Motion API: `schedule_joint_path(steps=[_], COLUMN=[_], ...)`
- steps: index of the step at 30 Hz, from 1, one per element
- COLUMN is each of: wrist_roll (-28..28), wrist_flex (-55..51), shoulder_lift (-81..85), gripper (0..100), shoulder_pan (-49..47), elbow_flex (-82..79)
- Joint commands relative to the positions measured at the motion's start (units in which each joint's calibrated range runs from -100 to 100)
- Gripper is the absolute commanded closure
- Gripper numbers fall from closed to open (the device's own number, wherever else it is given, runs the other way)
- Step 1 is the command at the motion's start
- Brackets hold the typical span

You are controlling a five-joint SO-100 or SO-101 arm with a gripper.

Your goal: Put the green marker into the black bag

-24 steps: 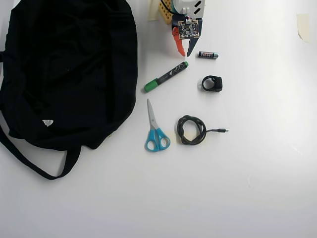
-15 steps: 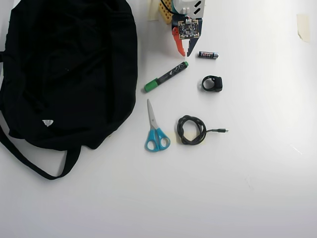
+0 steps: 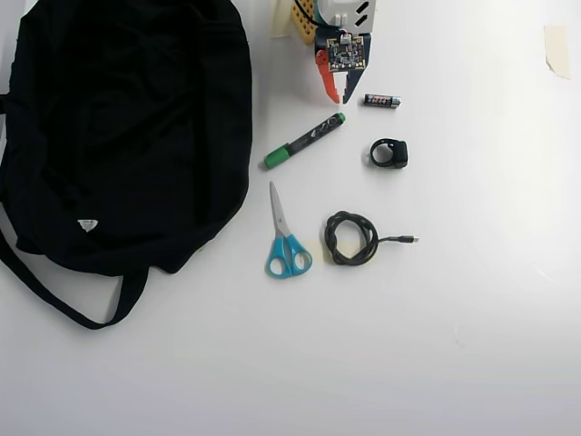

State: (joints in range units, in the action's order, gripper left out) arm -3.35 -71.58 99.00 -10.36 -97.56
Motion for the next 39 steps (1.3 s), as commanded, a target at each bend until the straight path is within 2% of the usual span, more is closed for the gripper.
schedule_joint_path(steps=[1,34,39], wrist_roll=[-0.01,-0.17,-0.48], wrist_flex=[0.0,0.17,6.46], shoulder_lift=[0.58,0.58,0.08], gripper=[98,98,98], shoulder_pan=[0.11,-0.41,-0.56], elbow_flex=[-1.72,-1.45,1.7])
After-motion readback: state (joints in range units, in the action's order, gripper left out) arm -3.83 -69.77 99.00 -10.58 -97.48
